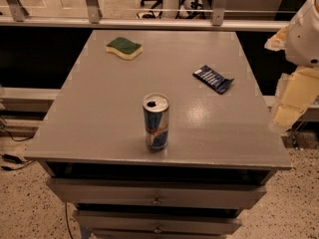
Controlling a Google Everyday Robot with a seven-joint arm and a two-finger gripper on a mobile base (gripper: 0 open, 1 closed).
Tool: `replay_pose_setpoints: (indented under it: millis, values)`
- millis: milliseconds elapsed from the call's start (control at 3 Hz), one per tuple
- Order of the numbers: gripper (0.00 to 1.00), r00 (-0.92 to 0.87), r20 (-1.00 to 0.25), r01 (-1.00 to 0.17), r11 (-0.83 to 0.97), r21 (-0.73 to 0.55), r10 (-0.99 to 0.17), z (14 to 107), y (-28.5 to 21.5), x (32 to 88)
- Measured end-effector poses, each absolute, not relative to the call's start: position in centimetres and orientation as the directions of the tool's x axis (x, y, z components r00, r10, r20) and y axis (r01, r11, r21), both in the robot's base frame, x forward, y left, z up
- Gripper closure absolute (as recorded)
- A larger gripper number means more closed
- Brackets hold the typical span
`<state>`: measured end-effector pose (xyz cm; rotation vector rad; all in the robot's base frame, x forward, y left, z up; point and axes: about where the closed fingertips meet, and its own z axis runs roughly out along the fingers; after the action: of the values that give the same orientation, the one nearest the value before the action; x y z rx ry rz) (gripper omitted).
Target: Knock redbull can over
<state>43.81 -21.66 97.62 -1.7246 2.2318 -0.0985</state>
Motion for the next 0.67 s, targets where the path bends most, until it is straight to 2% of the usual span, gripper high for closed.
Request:
replay_pose_setpoints:
  millis: [667]
  values:
    - [0.0,-0.229,-0.264,-0.924,0.295,-0.243,-0.937,96.5,-20.0,43.8]
